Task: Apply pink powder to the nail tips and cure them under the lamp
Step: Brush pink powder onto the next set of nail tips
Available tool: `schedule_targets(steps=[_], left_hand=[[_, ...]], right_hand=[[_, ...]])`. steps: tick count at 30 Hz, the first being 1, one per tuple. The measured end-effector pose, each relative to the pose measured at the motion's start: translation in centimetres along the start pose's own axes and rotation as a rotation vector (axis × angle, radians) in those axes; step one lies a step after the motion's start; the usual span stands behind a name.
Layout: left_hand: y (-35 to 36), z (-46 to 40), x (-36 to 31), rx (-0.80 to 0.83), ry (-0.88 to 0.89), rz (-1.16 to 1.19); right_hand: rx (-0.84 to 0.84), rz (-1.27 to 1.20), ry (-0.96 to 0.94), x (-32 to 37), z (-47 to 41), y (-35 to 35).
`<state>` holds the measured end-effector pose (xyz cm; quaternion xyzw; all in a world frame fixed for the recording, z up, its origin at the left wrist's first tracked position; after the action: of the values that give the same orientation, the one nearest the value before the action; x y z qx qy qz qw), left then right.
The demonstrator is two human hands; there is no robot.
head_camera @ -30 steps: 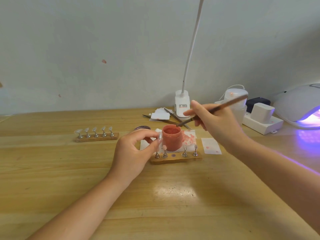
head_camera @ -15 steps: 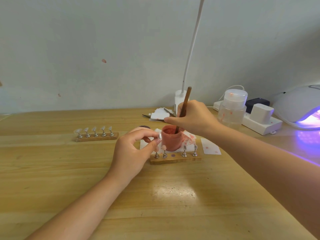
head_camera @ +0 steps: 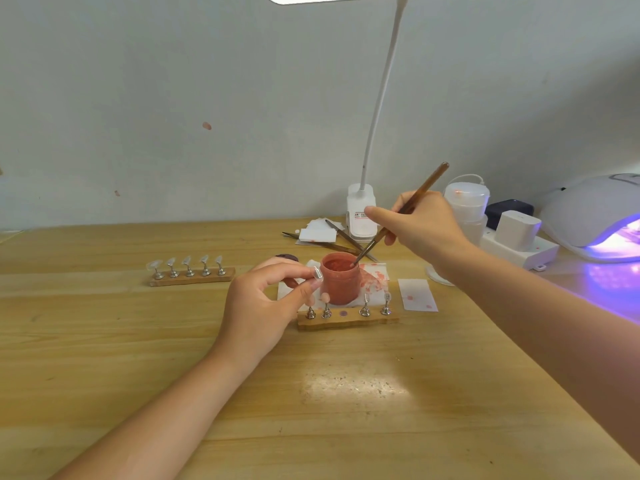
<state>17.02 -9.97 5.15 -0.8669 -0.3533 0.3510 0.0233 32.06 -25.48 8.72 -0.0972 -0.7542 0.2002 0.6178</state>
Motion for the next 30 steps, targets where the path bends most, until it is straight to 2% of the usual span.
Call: schedule_targets(steps=[8, 12, 15, 21, 26, 30], left_hand=[[0.0, 0.0, 0.2, 0.001, -0.007, 0.005], [0.1, 0.0, 0.1, 0.01, -0.002, 0.006], [0.1, 0.1, 0.1, 0.012, -0.008, 0.008], [0.3, 0.0, -0.2, 0.019, 0.012, 0.017], [0.4, -0.2, -0.1, 0.018, 0.04, 0.029], [0.5, -0.2, -0.2, 0.022, 0.055, 0.047]], right_hand=[[-0.072, -0.066, 0.002, -0.3, 0.3, -1.8], [-0.033, -0.269, -0.033, 0.1, 2.4, -1.9], [0.05, -0.418, -0.16, 0.5, 5.4, -0.9], [0.092, -0.342, -0.389, 0.1, 9.3, 0.5], [0.188, -0.416, -0.489, 0.4, 10.7, 1.1], [0.162, -0.251, -0.6, 1.0, 11.5, 1.7]])
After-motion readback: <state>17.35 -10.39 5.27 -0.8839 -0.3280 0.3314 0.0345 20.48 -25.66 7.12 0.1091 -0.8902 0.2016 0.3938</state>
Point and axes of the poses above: each hand's wrist, its own z-axis away from the middle knuckle, its own y-axis out of the palm, x = y × z, the point moved 9 cm from there along -z, towards the middle knuckle, and after that the axes turned 15 degrees about y, right-handed, at the moved point
